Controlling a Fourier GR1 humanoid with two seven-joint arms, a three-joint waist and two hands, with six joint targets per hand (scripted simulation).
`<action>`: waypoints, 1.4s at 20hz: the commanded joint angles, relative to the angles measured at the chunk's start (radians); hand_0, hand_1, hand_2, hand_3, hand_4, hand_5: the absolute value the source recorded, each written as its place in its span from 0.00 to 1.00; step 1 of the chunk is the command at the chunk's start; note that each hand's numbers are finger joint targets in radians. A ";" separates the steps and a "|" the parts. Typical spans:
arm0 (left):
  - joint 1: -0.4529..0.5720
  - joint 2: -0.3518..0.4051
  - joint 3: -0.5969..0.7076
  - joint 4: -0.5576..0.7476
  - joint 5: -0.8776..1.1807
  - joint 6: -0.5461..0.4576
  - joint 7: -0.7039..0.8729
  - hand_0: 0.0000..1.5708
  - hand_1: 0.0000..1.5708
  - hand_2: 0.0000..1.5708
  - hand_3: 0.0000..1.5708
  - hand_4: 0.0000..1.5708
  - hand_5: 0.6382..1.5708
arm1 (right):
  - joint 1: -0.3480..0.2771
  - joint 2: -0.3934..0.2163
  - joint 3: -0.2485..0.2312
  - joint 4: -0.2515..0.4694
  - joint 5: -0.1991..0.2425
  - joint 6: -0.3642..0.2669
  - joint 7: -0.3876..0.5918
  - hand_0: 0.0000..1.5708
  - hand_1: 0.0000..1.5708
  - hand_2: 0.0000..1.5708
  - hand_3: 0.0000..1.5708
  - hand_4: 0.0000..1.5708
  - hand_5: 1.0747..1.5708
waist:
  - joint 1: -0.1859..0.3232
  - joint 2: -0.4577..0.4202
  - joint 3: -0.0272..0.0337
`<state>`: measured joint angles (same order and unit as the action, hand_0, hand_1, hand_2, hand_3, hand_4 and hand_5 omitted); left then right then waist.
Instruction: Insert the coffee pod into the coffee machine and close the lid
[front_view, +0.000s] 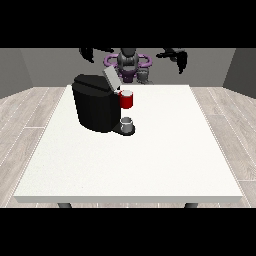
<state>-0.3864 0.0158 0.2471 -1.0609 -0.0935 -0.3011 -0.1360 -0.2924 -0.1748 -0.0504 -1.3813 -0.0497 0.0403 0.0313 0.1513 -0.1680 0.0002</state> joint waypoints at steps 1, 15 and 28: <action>0.026 -0.005 -0.014 -0.110 0.032 0.015 0.053 0.00 0.00 0.00 0.00 0.00 1.00 | -0.032 0.005 -0.030 0.071 -0.001 0.003 -0.073 0.00 0.00 0.00 0.00 0.00 1.00 | 0.025 0.068 0.0003; 0.154 0.007 -0.101 -0.322 0.059 0.065 0.083 0.00 0.00 0.00 0.00 0.00 1.00 | -0.190 0.044 -0.019 0.231 0.045 -0.030 -0.076 0.00 0.00 0.00 0.00 0.00 1.00 | 0.015 0.157 0.0000; 0.151 0.097 -0.053 -0.334 0.126 0.056 0.057 0.00 0.00 0.00 0.00 0.00 1.00 | -0.350 0.007 -0.049 0.338 0.058 0.015 -0.097 0.00 0.00 0.00 0.00 0.00 1.00 | -0.011 0.245 -0.0002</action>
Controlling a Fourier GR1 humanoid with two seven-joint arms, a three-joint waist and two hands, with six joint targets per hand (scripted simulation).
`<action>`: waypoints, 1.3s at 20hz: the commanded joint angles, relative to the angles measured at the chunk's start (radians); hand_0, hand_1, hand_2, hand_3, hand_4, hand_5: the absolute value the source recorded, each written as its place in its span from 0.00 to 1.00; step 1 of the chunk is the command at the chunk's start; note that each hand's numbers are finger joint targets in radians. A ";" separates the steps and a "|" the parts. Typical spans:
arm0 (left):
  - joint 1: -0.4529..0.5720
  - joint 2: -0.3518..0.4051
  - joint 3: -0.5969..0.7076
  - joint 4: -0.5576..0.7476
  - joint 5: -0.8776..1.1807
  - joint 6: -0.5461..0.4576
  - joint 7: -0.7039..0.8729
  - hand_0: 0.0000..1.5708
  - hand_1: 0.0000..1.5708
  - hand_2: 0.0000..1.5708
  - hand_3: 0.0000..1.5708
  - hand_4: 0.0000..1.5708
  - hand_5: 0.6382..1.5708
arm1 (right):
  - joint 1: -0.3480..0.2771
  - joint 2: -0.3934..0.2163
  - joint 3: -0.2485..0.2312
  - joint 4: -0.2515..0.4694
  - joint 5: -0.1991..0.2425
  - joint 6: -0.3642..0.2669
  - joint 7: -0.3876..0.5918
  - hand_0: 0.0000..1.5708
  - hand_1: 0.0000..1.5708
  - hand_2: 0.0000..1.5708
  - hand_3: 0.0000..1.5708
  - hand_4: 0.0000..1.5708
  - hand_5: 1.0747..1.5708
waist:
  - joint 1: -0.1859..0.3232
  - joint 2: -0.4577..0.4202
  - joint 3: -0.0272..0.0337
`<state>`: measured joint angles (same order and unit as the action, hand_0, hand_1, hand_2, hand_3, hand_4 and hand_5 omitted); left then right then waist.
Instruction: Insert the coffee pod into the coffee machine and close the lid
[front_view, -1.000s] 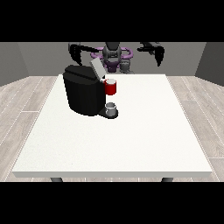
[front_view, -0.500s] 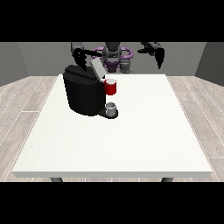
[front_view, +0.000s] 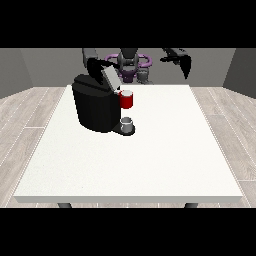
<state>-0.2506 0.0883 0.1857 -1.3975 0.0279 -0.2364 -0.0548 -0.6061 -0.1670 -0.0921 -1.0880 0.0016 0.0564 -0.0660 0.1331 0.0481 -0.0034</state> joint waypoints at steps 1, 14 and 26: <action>0.014 0.001 -0.025 -0.058 -0.005 0.007 0.025 0.00 0.00 0.00 0.00 0.00 1.00 | -0.005 0.032 -0.005 0.074 0.019 -0.037 -0.051 0.00 0.00 0.00 0.00 0.00 1.00 | 0.038 0.023 0.0036; 0.005 0.005 -0.021 0.013 0.008 0.040 -0.017 0.00 0.00 0.00 0.00 0.02 1.00 | -0.109 0.030 0.029 0.089 0.056 -0.009 -0.010 0.00 0.00 0.00 0.00 0.07 1.00 | 0.007 0.028 0.0034; -0.034 0.003 -0.032 0.046 0.002 0.080 -0.016 0.00 0.00 0.00 0.00 0.10 1.00 | -0.226 0.051 0.078 0.105 0.138 -0.010 0.028 0.00 0.00 0.00 0.00 0.07 1.00 | 0.007 0.025 0.0034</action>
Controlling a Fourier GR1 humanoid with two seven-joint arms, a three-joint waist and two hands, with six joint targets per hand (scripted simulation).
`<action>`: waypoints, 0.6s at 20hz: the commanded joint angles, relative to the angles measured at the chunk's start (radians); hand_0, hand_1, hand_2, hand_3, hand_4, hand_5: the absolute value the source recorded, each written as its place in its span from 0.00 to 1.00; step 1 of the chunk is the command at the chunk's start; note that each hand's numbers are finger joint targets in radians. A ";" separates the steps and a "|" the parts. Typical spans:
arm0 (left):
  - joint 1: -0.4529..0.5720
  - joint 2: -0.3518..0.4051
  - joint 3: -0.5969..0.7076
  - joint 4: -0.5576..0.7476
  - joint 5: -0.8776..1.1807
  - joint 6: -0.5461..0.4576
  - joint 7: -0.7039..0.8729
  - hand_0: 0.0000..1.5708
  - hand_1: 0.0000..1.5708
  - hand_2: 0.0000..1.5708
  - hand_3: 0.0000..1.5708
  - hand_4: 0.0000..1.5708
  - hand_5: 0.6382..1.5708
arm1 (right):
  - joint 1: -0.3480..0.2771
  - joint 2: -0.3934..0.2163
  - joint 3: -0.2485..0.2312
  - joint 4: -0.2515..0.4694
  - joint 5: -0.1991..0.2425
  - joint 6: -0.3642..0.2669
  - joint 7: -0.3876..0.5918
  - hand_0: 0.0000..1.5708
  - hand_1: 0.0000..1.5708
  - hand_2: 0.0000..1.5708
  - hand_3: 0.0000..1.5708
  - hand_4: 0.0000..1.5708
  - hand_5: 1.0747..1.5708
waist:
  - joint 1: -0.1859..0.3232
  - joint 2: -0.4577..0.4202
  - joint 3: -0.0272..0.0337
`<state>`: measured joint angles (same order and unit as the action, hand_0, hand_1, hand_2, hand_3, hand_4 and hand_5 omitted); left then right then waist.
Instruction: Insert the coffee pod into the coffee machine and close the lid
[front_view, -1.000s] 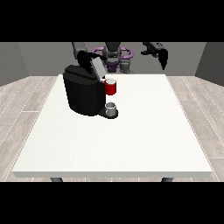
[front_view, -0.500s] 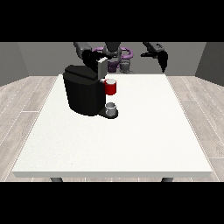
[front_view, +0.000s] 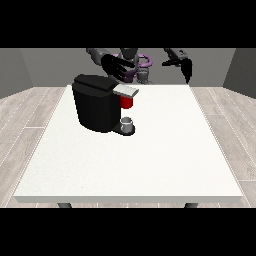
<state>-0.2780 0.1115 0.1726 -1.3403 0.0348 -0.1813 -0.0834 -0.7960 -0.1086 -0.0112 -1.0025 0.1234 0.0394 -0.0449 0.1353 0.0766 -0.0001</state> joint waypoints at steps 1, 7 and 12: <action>-0.013 0.004 0.013 0.035 0.002 0.022 -0.030 0.00 0.00 0.00 0.00 0.00 1.00 | -0.014 0.017 0.006 -0.009 0.009 0.014 -0.007 0.00 0.00 0.00 0.00 0.09 1.00 | -0.027 -0.003 0.0000; 0.019 -0.028 -0.045 -0.030 -0.014 0.017 -0.047 0.00 0.00 0.00 0.00 0.13 1.00 | 0.010 0.055 0.006 0.005 0.005 0.008 -0.079 0.00 0.00 0.00 0.00 0.04 1.00 | -0.003 -0.026 0.0002; 0.069 -0.060 -0.059 -0.012 -0.009 0.019 -0.055 0.00 0.00 0.00 0.00 0.16 1.00 | 0.209 0.107 0.142 -0.080 -0.117 -0.029 -0.121 0.00 0.00 0.00 0.00 0.18 1.00 | -0.023 -0.149 0.0005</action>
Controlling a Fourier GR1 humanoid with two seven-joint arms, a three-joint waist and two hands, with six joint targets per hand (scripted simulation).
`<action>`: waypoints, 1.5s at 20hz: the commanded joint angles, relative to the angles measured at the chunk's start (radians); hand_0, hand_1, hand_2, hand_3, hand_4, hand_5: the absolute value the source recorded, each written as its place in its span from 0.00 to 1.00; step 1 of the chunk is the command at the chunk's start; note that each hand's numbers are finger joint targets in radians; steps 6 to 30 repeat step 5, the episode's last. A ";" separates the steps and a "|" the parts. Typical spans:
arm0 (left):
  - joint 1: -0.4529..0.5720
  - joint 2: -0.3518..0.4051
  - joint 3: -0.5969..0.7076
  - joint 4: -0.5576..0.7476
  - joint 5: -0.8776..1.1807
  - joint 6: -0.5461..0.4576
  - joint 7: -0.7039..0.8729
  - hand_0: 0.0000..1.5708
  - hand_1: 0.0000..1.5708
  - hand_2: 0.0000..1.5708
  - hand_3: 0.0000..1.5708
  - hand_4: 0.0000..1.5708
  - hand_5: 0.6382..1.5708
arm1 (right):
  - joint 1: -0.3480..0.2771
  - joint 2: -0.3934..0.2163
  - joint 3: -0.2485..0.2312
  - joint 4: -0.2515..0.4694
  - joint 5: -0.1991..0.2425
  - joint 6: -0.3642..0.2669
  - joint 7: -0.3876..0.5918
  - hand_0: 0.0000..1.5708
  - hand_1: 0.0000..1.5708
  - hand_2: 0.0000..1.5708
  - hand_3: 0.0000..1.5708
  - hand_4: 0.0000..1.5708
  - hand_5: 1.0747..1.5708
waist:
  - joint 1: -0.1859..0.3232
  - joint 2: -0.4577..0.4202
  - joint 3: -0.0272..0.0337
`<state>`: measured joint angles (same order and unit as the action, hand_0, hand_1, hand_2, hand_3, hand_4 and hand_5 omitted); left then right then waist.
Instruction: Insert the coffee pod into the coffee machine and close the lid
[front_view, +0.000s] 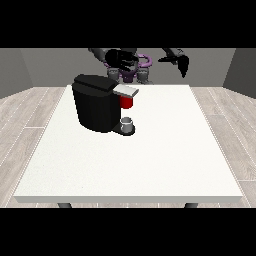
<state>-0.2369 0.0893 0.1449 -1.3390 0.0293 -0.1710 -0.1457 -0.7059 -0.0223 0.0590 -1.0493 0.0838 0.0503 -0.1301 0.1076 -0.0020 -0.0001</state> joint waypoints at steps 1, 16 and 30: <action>0.073 -0.051 -0.031 0.016 -0.020 0.027 -0.016 0.00 0.00 0.00 0.00 0.12 1.00 | 0.148 0.021 0.061 -0.068 -0.111 0.036 -0.025 0.00 0.00 0.00 0.00 0.17 1.00 | -0.054 -0.098 0.0003; 0.093 -0.007 0.033 0.086 -0.001 0.022 -0.072 0.00 0.00 0.00 0.00 0.12 1.00 | 0.319 0.022 0.172 -0.161 -0.191 -0.050 -0.027 0.00 0.00 0.00 0.00 0.10 1.00 | -0.125 -0.134 -0.0001; 0.093 -0.007 0.033 0.086 -0.001 0.022 -0.072 0.00 0.00 0.00 0.00 0.12 1.00 | 0.319 0.022 0.172 -0.161 -0.191 -0.050 -0.027 0.00 0.00 0.00 0.00 0.10 1.00 | -0.125 -0.134 -0.0001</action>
